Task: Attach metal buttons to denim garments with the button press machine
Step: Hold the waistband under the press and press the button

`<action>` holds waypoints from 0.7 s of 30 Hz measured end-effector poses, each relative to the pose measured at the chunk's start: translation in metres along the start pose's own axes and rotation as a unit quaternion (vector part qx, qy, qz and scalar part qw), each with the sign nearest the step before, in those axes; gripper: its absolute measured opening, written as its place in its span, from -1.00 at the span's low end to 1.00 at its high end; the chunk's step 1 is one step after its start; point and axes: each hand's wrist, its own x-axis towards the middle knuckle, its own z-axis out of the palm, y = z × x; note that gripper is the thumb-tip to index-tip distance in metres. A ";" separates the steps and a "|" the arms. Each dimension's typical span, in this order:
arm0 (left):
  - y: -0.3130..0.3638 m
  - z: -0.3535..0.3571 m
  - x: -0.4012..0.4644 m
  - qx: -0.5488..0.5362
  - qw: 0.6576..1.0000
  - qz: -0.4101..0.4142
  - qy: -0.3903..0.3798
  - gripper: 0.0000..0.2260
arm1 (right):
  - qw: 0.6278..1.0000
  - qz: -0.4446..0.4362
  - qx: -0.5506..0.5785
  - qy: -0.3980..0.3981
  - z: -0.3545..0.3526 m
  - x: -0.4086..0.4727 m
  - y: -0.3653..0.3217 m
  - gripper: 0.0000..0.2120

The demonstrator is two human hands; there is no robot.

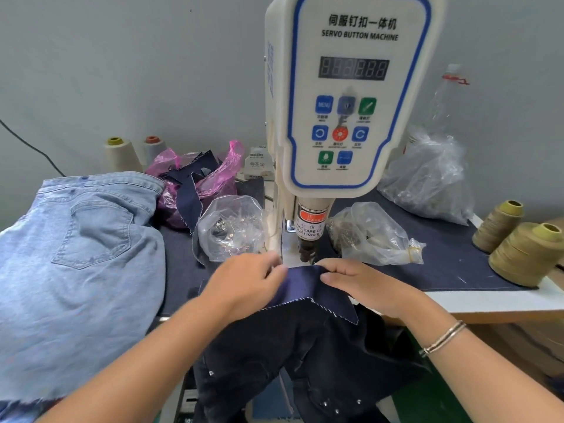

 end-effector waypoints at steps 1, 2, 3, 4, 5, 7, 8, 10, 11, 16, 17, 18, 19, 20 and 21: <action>0.003 0.006 0.000 -0.035 0.999 -0.004 -0.003 -0.66 | 1.000 -0.002 0.006 0.004 0.000 0.000 0.001 -0.72; 0.003 0.011 0.001 -0.059 0.998 0.000 -0.004 -0.61 | 1.000 -0.003 0.010 0.008 -0.001 0.000 0.002 -0.72; 0.001 0.014 0.002 -0.086 0.996 0.008 -0.005 -0.59 | 1.000 -0.005 0.020 0.010 -0.002 0.000 0.002 -0.73; -0.003 0.015 0.003 -0.121 0.993 0.012 -0.009 -0.57 | 0.999 -0.005 0.032 0.008 -0.002 0.001 0.002 -0.74; -0.007 0.015 0.005 -0.159 0.987 0.015 -0.014 -0.57 | 0.999 -0.005 0.040 0.004 -0.002 0.002 0.003 -0.76; -0.012 0.011 0.008 -0.222 0.975 0.014 -0.022 -0.58 | 1.000 -0.009 0.014 -0.003 -0.002 0.004 0.003 -0.81; -0.015 0.010 0.010 -0.237 0.971 0.009 -0.022 -0.59 | 1.000 -0.013 -0.026 -0.004 -0.002 0.005 0.003 -0.79; -0.017 0.006 0.013 -0.239 0.971 0.006 -0.024 -0.61 | 0.993 -0.020 -0.117 -0.006 -0.002 0.007 0.004 -0.77; -0.017 0.005 0.014 -0.229 0.973 0.010 -0.031 -0.61 | 0.989 -0.024 -0.148 -0.006 -0.003 0.007 0.004 -0.80; -0.024 -0.001 0.010 -0.248 0.962 0.019 -0.115 -0.65 | 0.995 -0.013 -0.101 0.014 -0.015 0.000 0.015 -0.62; -0.025 -0.002 0.009 -0.255 0.958 0.026 -0.129 -0.68 | 0.998 -0.015 -0.052 0.028 -0.014 -0.004 0.019 -0.63; -0.025 -0.002 0.008 -0.258 0.955 0.037 -0.143 -0.73 | 0.999 -0.021 0.006 0.042 -0.012 -0.007 0.025 -0.62; -0.024 -0.002 0.007 -0.259 0.952 0.048 -0.154 -0.75 | 0.996 -0.032 0.064 0.057 -0.009 -0.009 0.031 -0.56; -0.023 -0.001 0.007 -0.259 0.951 0.055 -0.161 -0.73 | 0.990 -0.041 0.111 0.073 -0.005 -0.010 0.037 -0.49; -0.022 -0.001 0.007 -0.258 0.951 0.058 -0.161 -0.68 | 0.984 -0.050 0.148 0.084 -0.001 -0.012 0.041 -0.43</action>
